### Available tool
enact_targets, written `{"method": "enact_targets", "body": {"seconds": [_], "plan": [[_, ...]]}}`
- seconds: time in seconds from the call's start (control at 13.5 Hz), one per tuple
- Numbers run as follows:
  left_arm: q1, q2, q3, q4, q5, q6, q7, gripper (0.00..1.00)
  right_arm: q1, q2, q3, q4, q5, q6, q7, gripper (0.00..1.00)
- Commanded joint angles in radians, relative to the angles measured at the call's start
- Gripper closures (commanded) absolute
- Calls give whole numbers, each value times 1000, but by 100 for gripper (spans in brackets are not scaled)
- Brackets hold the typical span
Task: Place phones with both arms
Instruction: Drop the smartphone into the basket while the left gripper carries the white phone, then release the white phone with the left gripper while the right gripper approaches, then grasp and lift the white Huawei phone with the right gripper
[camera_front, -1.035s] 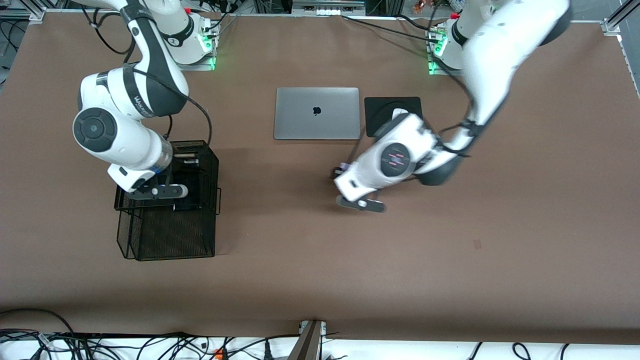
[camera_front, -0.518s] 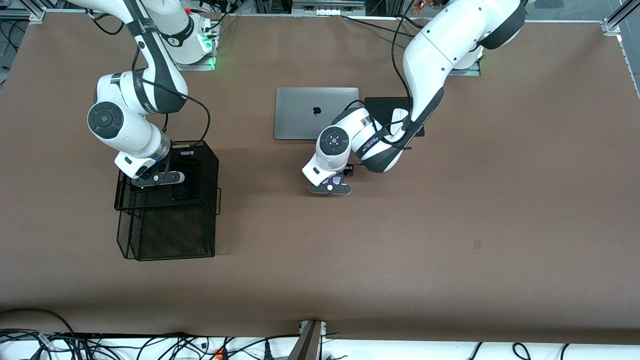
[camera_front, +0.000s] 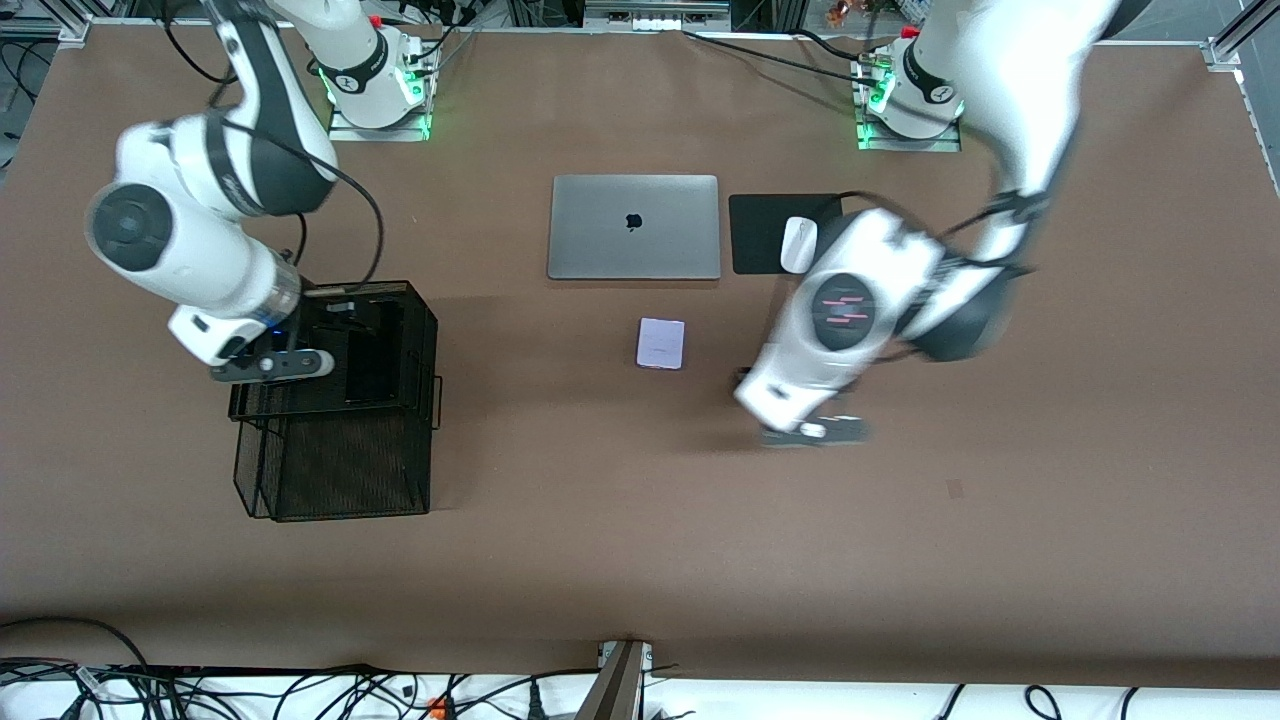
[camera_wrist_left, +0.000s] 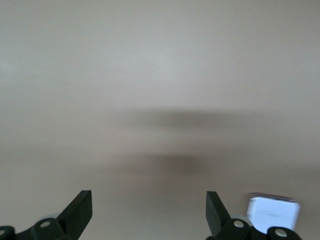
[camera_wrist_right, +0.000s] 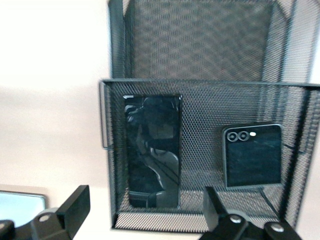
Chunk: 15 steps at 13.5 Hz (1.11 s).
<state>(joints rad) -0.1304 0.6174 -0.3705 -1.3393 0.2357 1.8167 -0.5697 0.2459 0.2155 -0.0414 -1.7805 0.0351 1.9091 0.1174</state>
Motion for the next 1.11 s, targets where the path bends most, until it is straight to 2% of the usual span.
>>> {"method": "enact_targets", "body": {"seconds": [0.0,0.22,0.37,0.52,0.67,0.74,0.89,1.04], "plan": [[95,-122,-8,-40,-3,-115,153,0,-8,47,92,143,-7,-105,123,0],[194,-194,-11,-35,-24,-273,325,0,1,142,256,251,-35,-117,360,0],[262,-272,7,-58,-80,-307,439,0,33,256,368,355,-114,-104,555,0],[239,-388,132,-153,-140,-295,548,0,105,393,432,491,-182,-99,744,0],[152,-509,288,-239,-170,-274,574,0,197,474,434,550,-227,-52,862,0],[118,-581,335,-300,-170,-237,576,0,232,504,434,550,-254,-12,917,0],[112,-692,346,-409,-168,-153,628,0,285,574,433,549,-309,53,1025,0],[85,-705,363,-420,-170,-119,637,0,317,637,433,544,-351,117,1116,0]]}}
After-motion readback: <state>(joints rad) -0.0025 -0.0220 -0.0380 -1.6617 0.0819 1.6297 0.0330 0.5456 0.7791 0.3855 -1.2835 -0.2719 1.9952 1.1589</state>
